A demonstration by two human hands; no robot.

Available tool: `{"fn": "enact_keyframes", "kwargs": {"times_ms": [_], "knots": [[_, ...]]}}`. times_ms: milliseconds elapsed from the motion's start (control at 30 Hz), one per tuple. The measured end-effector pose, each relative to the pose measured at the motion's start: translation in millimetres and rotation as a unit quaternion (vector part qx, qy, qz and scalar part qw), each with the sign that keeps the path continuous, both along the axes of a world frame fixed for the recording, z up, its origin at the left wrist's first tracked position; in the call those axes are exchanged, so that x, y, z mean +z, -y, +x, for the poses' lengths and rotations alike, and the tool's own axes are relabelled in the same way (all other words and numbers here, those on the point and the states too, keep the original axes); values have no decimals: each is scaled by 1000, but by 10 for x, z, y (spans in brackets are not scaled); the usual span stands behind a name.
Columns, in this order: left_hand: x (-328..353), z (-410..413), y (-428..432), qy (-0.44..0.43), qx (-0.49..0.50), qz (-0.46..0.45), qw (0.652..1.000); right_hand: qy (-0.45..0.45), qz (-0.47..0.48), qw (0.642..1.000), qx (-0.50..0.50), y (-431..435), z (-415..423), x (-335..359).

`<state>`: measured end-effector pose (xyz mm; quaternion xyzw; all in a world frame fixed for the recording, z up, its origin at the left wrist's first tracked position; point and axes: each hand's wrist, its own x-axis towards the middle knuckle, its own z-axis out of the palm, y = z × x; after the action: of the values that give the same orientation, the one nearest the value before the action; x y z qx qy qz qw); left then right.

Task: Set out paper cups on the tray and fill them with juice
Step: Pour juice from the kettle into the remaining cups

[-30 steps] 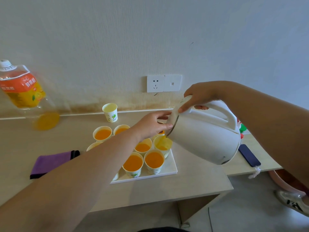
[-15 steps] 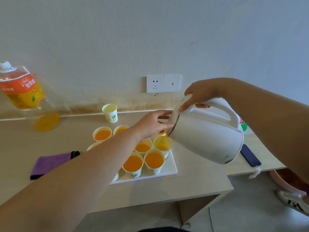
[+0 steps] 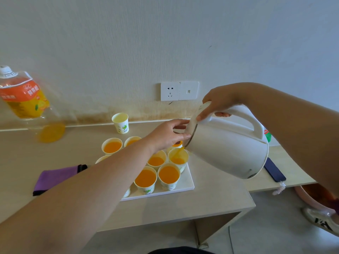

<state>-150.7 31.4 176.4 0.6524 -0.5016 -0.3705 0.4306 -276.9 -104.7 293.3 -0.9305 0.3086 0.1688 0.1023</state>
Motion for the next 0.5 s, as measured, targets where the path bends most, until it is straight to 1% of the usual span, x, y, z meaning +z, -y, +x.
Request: {"fn": "enact_keyframes", "kwargs": {"times_ms": [500], "knots": [[8, 14, 22, -4, 1, 1, 1000, -6, -5, 1000, 2, 10, 18, 23]]}}
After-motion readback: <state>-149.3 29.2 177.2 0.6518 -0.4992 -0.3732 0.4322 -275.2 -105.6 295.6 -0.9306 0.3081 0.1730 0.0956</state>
